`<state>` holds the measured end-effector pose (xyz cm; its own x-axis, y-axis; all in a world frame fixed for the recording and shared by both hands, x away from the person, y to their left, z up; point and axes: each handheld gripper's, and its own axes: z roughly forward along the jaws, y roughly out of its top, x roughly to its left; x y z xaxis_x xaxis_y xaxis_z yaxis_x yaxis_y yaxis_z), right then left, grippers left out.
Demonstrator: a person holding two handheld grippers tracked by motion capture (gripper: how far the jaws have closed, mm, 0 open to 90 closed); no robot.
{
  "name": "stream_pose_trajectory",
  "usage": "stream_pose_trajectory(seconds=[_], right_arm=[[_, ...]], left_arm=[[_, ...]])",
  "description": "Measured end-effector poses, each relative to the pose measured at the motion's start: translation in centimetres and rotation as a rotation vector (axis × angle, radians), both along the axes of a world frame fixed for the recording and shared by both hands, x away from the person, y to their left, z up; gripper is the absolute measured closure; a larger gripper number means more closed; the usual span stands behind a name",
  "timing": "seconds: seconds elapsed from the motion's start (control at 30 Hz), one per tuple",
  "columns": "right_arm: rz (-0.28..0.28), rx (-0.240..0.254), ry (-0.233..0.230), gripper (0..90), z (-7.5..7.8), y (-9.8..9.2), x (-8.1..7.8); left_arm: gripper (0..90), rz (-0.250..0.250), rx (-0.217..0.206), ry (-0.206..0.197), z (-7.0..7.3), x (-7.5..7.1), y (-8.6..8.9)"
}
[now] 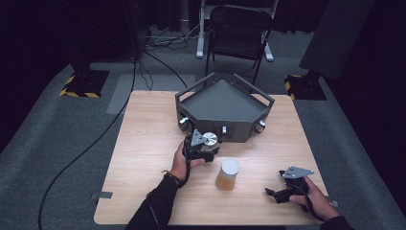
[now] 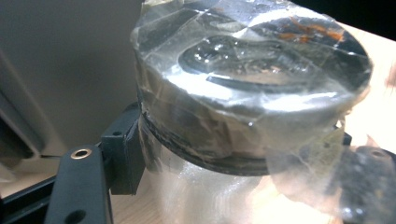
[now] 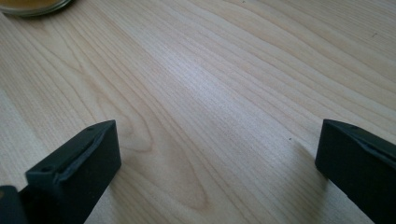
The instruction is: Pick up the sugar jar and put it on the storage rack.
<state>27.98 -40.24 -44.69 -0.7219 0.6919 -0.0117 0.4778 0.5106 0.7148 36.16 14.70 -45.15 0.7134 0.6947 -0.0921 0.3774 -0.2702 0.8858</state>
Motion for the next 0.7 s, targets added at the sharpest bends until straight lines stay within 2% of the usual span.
stream_pose_trajectory(seconds=[0.17, 0.33, 0.5, 0.57, 0.7], right_arm=[[0.000, 0.000, 0.000, 0.0, 0.0, 0.0, 0.0], [0.000, 0.000, 0.000, 0.0, 0.0, 0.0, 0.0], [0.000, 0.000, 0.000, 0.0, 0.0, 0.0, 0.0], [0.000, 0.000, 0.000, 0.0, 0.0, 0.0, 0.0], [0.000, 0.000, 0.000, 0.0, 0.0, 0.0, 0.0]], left_arm=[[29.6, 0.005, -0.014, -0.028, 1.2, -0.5, 0.4], [29.7, 0.025, 0.008, -0.049, 2.4, -0.9, 0.4], [29.8, 0.024, -0.012, -0.064, 3.3, -1.2, 0.7], [29.8, 0.016, -0.041, -0.060, 3.7, -1.2, 1.0], [29.9, 0.012, -0.068, -0.065, 4.7, -1.3, 0.9]])
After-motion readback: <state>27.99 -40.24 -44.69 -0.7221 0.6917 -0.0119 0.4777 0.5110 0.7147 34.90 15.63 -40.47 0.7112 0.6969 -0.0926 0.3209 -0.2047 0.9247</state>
